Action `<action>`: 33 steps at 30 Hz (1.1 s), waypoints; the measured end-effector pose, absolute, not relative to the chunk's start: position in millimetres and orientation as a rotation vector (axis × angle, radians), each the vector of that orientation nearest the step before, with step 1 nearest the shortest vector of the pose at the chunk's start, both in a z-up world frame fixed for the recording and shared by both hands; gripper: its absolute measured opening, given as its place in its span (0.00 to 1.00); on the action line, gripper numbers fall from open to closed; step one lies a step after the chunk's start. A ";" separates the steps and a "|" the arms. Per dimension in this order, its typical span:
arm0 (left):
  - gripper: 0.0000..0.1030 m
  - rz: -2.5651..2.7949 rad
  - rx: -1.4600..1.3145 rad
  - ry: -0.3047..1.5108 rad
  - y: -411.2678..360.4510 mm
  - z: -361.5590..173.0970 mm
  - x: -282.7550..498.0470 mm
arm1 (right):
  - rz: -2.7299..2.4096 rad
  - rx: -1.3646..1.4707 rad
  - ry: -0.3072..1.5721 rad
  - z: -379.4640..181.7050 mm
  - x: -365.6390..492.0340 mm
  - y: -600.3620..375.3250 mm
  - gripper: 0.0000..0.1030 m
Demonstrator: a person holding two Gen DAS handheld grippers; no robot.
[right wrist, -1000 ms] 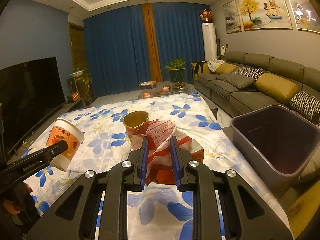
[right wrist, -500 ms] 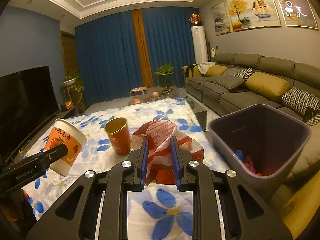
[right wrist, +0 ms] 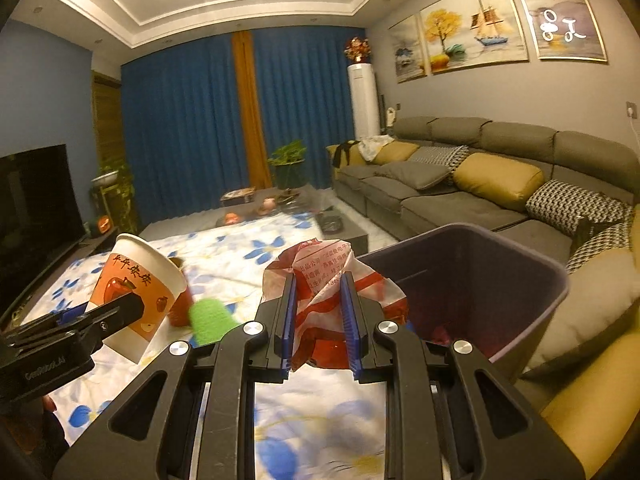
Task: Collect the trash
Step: 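Carry the white cup and red-white wrapper over the grey bin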
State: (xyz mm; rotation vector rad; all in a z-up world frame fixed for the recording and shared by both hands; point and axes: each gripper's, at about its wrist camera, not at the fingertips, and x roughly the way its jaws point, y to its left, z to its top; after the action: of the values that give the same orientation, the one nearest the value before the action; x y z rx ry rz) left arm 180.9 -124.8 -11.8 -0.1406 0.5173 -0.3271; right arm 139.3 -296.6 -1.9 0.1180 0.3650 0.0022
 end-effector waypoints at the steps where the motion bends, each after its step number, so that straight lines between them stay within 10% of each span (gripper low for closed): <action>1: 0.55 -0.342 -0.133 0.511 -133.4 -9.6 182.9 | -0.010 0.116 0.359 -0.7 139.2 -301.5 0.22; 33: 0.55 -0.588 -0.092 0.586 -269.3 -23.4 257.6 | -0.200 0.164 0.379 -15.8 166.5 -397.6 0.22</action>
State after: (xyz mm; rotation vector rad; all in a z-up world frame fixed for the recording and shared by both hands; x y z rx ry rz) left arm 257.6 -269.3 -23.4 -0.0920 0.5856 -0.5879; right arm 166.5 -397.6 -15.8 0.1642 0.3795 -0.1997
